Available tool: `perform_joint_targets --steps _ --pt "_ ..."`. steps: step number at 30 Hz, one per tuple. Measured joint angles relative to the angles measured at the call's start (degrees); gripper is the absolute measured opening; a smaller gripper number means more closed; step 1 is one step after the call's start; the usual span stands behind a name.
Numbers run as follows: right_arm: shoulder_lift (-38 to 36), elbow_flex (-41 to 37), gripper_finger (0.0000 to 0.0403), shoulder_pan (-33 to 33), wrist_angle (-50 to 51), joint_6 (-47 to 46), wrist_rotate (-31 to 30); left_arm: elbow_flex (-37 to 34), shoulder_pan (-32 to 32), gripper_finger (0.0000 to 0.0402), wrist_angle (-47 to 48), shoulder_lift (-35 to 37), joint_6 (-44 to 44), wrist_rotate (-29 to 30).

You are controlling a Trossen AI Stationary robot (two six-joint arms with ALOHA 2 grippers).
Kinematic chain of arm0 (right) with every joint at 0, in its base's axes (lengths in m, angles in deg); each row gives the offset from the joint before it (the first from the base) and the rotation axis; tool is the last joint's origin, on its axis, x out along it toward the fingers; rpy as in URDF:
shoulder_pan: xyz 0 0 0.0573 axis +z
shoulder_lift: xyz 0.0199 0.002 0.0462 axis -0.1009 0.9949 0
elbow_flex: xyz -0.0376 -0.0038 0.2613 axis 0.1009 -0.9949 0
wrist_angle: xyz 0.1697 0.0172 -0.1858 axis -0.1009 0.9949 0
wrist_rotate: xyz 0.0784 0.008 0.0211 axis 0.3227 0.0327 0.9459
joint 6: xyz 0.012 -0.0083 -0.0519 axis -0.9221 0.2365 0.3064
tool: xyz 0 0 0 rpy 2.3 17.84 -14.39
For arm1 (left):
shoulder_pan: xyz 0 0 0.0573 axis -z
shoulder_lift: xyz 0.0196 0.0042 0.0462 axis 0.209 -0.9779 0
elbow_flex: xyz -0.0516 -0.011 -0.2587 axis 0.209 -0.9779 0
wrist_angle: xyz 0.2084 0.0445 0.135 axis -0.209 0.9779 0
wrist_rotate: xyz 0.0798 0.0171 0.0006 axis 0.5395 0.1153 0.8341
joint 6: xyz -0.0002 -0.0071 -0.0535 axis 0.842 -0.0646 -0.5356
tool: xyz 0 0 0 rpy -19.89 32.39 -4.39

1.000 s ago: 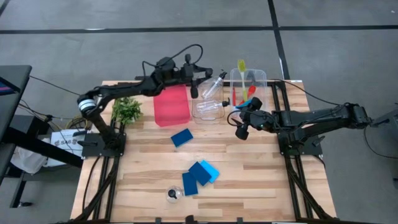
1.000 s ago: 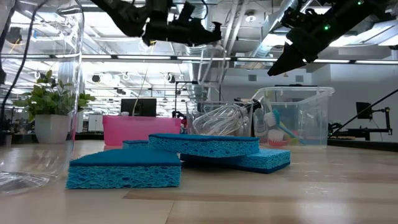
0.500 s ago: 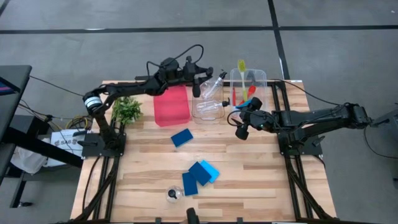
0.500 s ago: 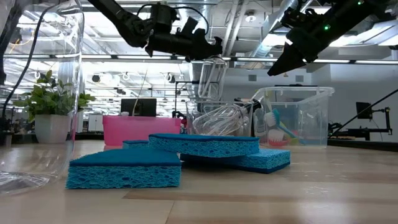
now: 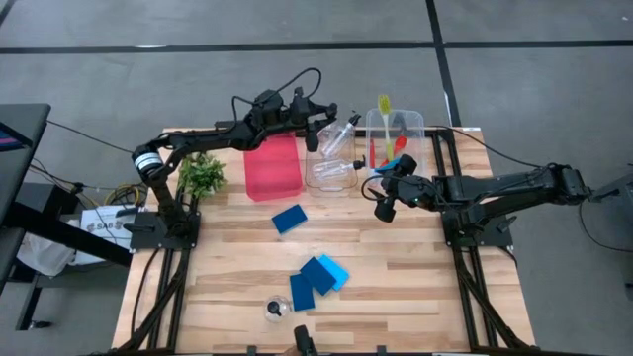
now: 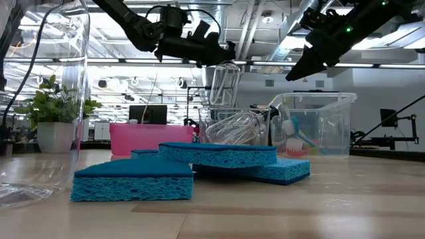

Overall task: Pick & Place Kitchen Sink Supplies
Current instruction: Put the soap dispenser into the left transparent bin

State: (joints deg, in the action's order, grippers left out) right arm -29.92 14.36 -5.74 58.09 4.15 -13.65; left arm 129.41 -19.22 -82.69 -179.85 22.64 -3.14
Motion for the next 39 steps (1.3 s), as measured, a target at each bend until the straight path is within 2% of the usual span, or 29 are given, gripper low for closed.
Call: perform_joint_targets --steps 20,28,33,39 --pt "0.0 0.0 0.0265 0.2 0.0 0.0 0.0 0.1 0.0 0.0147 -2.7 -6.1 -4.8 1.5" --pt "0.0 0.0 0.0265 0.5 0.0 0.0 0.2 0.2 0.0 0.0147 -2.2 -6.3 -6.8 3.2" --pt "0.0 0.0 0.0265 0.7 0.0 0.0 0.2 0.2 0.0 0.0147 -1.0 -6.3 -8.2 6.8" --pt "0.0 0.0 0.0265 0.7 0.0 0.0 0.2 0.3 0.2 0.0147 1.5 -6.2 -7.6 7.1"
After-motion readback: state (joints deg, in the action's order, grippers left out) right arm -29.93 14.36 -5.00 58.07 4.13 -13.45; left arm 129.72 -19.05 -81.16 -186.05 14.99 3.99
